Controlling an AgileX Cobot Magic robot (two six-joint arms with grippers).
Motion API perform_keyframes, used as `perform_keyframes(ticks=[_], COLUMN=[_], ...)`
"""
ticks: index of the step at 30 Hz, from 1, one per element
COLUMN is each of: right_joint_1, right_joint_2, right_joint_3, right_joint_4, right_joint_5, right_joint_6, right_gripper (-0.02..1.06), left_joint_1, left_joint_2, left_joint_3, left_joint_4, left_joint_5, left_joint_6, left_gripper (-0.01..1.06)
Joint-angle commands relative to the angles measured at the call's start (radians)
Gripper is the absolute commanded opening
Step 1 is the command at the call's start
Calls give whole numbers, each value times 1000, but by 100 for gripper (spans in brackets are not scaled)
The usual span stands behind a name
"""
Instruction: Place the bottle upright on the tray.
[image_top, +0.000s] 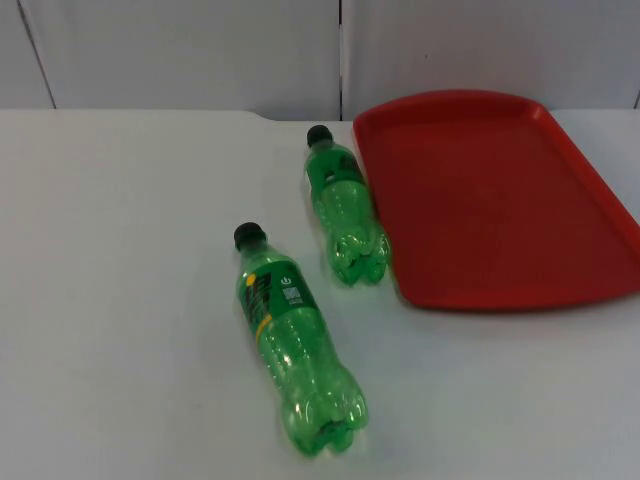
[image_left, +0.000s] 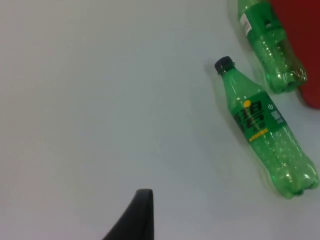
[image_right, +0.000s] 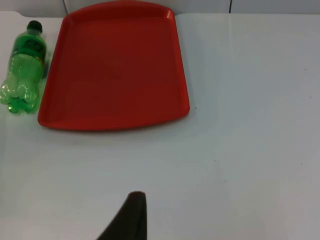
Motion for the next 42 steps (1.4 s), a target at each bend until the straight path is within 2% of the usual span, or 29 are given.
perform_keyframes(ticks=[1, 18, 29, 38, 42], right_joint_1=[-7, -7, -7, -7, -7], right_joint_2=[-4, -4, -4, -4, -4], right_joint_3=[2, 2, 2, 2, 2], right_joint_4=[4, 4, 4, 6, 6], right_joint_5=[-5, -5, -5, -5, -5], right_joint_6=[0, 0, 0, 0, 0], right_gripper=[104, 104, 104, 104, 104], left_joint_1=[-6, -23, -156, -310, -353], left_joint_2=[31, 251, 360, 505, 554], left_joint_3=[-12, -13, -13, -13, -13], left_joint_4=[-23, -104, -116, -105, -104], left_joint_5=[-16, -18, -116, -222, -259], left_joint_6=[13, 36, -9, -102, -130], left_gripper=[105, 105, 105, 105, 105])
